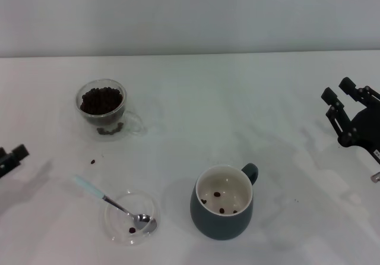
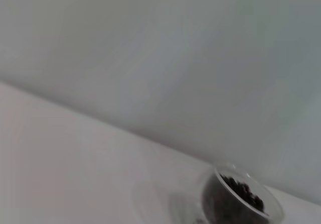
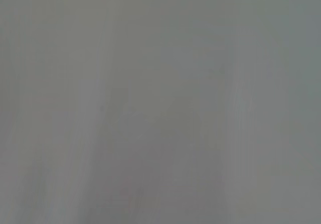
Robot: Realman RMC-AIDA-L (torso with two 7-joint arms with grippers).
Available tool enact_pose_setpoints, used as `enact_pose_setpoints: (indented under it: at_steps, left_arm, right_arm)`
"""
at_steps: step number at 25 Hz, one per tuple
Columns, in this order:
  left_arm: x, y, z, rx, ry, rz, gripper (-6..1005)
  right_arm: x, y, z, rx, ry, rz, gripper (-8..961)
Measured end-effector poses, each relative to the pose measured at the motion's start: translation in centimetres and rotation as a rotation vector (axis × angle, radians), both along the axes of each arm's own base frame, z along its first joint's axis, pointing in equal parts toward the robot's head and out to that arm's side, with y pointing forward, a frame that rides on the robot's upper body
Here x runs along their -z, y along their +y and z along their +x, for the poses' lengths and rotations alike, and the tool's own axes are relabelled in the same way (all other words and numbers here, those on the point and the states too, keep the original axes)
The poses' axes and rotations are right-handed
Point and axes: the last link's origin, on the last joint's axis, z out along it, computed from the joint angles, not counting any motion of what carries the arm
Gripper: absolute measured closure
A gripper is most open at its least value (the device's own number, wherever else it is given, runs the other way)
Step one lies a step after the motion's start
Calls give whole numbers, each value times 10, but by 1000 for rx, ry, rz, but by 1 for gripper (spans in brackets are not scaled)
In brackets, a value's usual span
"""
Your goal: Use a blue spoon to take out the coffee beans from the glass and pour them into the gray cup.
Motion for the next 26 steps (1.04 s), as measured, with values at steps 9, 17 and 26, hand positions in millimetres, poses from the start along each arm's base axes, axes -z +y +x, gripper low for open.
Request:
enact_pose_setpoints:
  at_steps: [9,17,26]
  left_arm:
    - [-27,-17,-16,59,157,238,272]
    - [-46,-27,-21,94,291,409,282]
    - [-50,-29,-26,96,427,579,282]
  right_arm:
    - [4,-7,-8,-52,48,-38,587]
    - [7,-16,-19,-134,77,-67,587]
    - [12,-17,-26,-174,75,-101,587]
